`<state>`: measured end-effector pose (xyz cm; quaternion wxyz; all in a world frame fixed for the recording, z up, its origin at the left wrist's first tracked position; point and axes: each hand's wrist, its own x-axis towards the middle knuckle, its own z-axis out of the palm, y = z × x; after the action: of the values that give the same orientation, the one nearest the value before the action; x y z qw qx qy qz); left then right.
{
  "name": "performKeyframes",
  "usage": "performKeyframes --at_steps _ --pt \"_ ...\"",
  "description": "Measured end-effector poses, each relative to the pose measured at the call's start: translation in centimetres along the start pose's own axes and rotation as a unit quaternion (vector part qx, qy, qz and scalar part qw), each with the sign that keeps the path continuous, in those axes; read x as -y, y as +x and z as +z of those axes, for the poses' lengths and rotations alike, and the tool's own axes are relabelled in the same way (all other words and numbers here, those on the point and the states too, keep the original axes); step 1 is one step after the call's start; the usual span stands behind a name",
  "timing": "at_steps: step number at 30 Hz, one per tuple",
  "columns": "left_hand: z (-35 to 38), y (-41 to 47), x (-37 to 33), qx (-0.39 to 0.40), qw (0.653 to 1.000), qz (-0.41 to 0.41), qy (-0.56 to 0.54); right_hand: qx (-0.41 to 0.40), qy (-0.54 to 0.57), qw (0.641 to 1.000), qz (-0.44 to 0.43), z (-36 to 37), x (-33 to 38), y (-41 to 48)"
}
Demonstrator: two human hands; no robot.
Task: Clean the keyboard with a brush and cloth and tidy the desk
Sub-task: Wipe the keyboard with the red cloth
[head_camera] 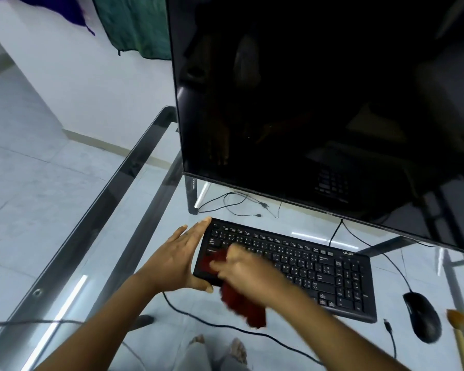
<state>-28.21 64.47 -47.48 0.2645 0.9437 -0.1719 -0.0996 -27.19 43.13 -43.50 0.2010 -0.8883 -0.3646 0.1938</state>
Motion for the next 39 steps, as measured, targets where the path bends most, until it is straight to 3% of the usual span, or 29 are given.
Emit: performKeyframes --at_steps 2,4,5,10,12,15,17,20,21,26,31,36,39 --pt "-0.4 -0.2 -0.1 0.009 1.0 0.0 -0.002 -0.047 -0.05 0.994 0.09 -2.9 -2.8 1.2" --pt "-0.5 -0.3 -0.2 0.014 1.0 0.002 -0.003 -0.121 -0.068 0.964 0.226 -4.5 -4.8 2.0" --pt "-0.5 -0.3 -0.2 0.014 1.0 0.003 -0.001 -0.143 -0.083 0.953 0.254 -4.4 -4.6 2.4" --pt "-0.1 -0.3 -0.5 -0.004 1.0 -0.004 0.002 -0.076 -0.074 0.989 0.1 -1.9 0.6 3.9" --pt "0.1 -0.3 -0.7 -0.008 1.0 -0.011 -0.001 -0.099 -0.094 0.983 0.124 -2.9 -1.3 5.1" --pt "0.2 -0.3 -0.7 -0.014 1.0 -0.015 -0.002 -0.135 -0.097 0.956 0.242 -3.3 -3.6 6.0" --pt "0.4 -0.4 -0.5 -0.021 1.0 -0.014 -0.002 -0.106 -0.068 0.973 0.194 -1.6 -1.4 5.9" --pt "0.6 -0.4 -0.3 -0.028 1.0 -0.009 0.006 -0.033 -0.075 0.995 0.053 -0.4 2.2 3.4" --pt "0.6 -0.4 -0.3 -0.026 1.0 -0.009 0.006 -0.032 -0.08 0.995 0.047 -0.9 1.9 2.7" --pt "0.1 -0.3 -1.0 -0.016 1.0 -0.014 0.004 -0.138 -0.088 0.955 0.247 -4.4 -4.4 1.0" --pt "1.2 1.2 -4.2 -0.074 0.997 0.008 0.001 -0.058 -0.071 0.986 0.14 -3.7 -2.1 -2.9" --pt "4.4 3.2 -7.2 -0.08 0.992 -0.013 0.095 -0.156 -0.079 0.94 0.294 -4.4 -5.5 -3.8" --pt "5.8 3.6 -8.3 -0.083 0.988 -0.013 0.13 -0.1 -0.039 0.972 0.209 -1.3 -1.6 -3.8"
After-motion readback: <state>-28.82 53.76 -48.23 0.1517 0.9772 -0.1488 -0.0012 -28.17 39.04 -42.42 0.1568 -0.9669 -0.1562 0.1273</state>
